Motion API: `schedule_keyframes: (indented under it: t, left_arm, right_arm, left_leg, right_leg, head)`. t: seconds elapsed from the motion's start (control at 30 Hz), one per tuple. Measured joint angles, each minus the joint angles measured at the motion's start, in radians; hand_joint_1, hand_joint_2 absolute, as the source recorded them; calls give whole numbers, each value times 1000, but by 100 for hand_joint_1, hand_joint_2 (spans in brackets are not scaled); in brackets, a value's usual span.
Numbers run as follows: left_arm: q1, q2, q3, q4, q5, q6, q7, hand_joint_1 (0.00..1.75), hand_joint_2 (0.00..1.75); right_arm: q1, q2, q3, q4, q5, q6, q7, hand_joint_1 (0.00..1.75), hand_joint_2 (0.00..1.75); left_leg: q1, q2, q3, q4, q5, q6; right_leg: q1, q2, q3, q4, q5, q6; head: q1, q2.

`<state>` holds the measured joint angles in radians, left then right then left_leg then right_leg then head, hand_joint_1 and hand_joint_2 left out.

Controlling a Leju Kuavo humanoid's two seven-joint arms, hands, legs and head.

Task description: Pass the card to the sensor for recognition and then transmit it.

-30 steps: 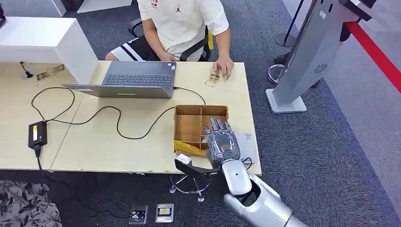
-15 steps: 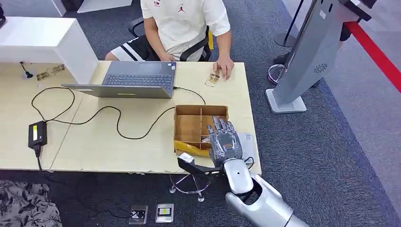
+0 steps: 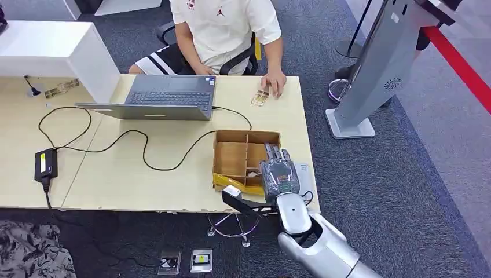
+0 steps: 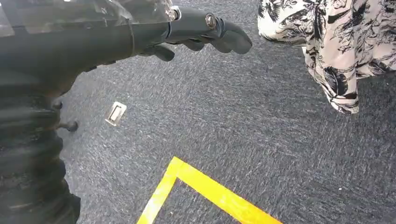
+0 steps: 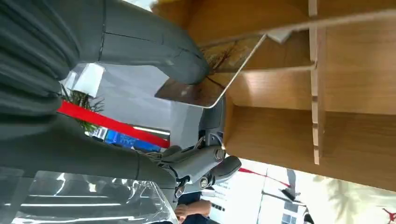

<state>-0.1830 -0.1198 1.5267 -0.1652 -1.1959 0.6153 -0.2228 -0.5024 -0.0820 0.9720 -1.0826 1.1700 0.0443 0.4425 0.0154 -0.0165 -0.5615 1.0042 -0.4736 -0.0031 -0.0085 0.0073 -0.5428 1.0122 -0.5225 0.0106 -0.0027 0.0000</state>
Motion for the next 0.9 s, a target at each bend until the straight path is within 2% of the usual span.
schedule_keyframes:
  t: [0.23,0.27,0.3,0.43,0.5,0.67,0.83,0.9]
  left_arm:
    - [0,1,0,0,-1,0,0,0,175]
    - [0,1,0,0,-1,0,0,0,175]
    - [0,2,0,0,-1,0,-1,0,175]
    - [0,3,0,4,-1,0,-9,0,175]
    - [0,4,0,6,0,0,-10,0,175]
    - [0,5,0,8,6,0,-13,0,175]
    - [2,5,0,8,10,0,-13,0,175]
    - [2,3,0,8,10,0,-13,0,175]
  right_arm:
    - [0,0,0,4,0,0,0,127,175]
    - [0,0,0,5,0,1,0,131,175]
    - [0,0,0,5,-1,2,0,152,175]
    - [0,0,0,5,-3,8,6,157,175]
    - [0,0,0,5,0,3,9,175,175]
    - [-4,-1,-2,-21,42,-36,28,175,175]
    - [-17,-8,-26,-128,139,-115,27,175,175]
    - [-31,-12,-36,-188,169,-122,26,175,175]
  left_leg:
    - [0,0,0,0,0,0]
    - [0,0,0,0,0,0]
    - [0,0,0,0,0,0]
    - [0,0,0,0,0,0]
    - [0,0,0,0,0,0]
    - [0,0,0,0,0,0]
    - [0,0,0,0,0,0]
    - [0,0,0,0,0,0]
  right_leg:
    - [0,0,0,0,0,0]
    - [0,0,0,0,0,0]
    - [0,0,0,0,0,0]
    - [0,0,0,0,0,0]
    - [0,0,0,0,0,0]
    - [0,0,0,0,0,0]
    - [0,0,0,0,0,0]
    - [0,0,0,0,0,0]
  head:
    - [0,0]
    - [0,0]
    - [0,0]
    - [0,0]
    - [0,0]
    - [0,0]
    - [0,0]
    - [0,0]
